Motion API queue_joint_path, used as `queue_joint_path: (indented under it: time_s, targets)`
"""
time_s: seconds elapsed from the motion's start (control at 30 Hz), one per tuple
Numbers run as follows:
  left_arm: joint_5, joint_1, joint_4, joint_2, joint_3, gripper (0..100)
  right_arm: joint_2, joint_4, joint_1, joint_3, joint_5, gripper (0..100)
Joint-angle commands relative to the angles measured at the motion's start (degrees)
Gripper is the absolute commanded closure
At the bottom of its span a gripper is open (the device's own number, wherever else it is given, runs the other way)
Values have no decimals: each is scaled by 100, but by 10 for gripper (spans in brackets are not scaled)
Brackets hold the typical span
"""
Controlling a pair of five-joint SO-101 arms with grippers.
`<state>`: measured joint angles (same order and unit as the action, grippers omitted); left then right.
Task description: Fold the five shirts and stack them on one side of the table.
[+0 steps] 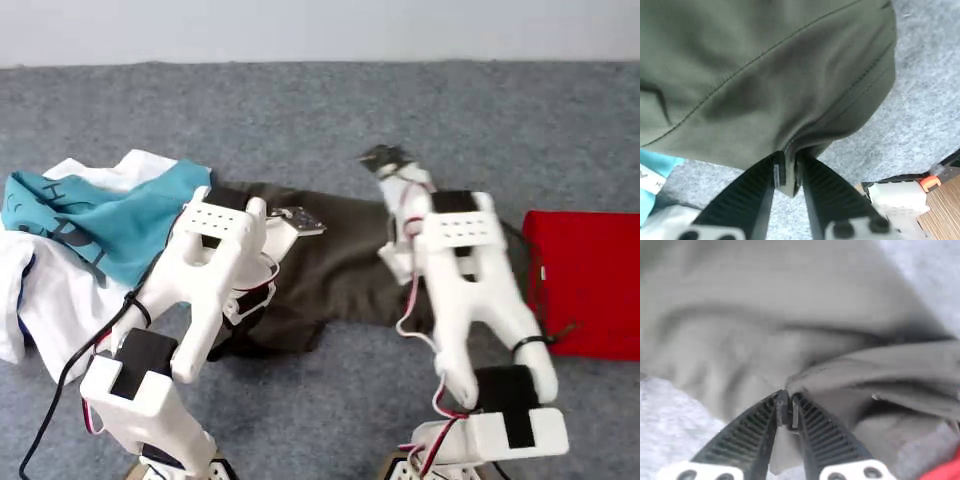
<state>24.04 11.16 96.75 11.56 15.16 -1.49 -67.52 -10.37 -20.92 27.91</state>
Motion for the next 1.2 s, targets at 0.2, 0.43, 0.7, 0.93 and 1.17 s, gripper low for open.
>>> queue_joint_path:
  time_s: [0.2, 0.43, 0.7, 0.93, 1.17]
  targets:
    - [35, 35, 79, -281, -180, 957, 462, -57, 13, 378, -413, 955]
    - [35, 53, 79, -281, -180, 957, 374, -418, 1516, 431, -53, 941]
    - [35, 53, 79, -281, -180, 957, 180, -1165, 2413, 396, -18, 892]
    - [35, 53, 79, -281, -180, 957, 163, -1341, 2721, 387, 149, 891]
    - [35, 53, 79, -281, -180, 957, 224, -796, 2914, 299, 176, 891]
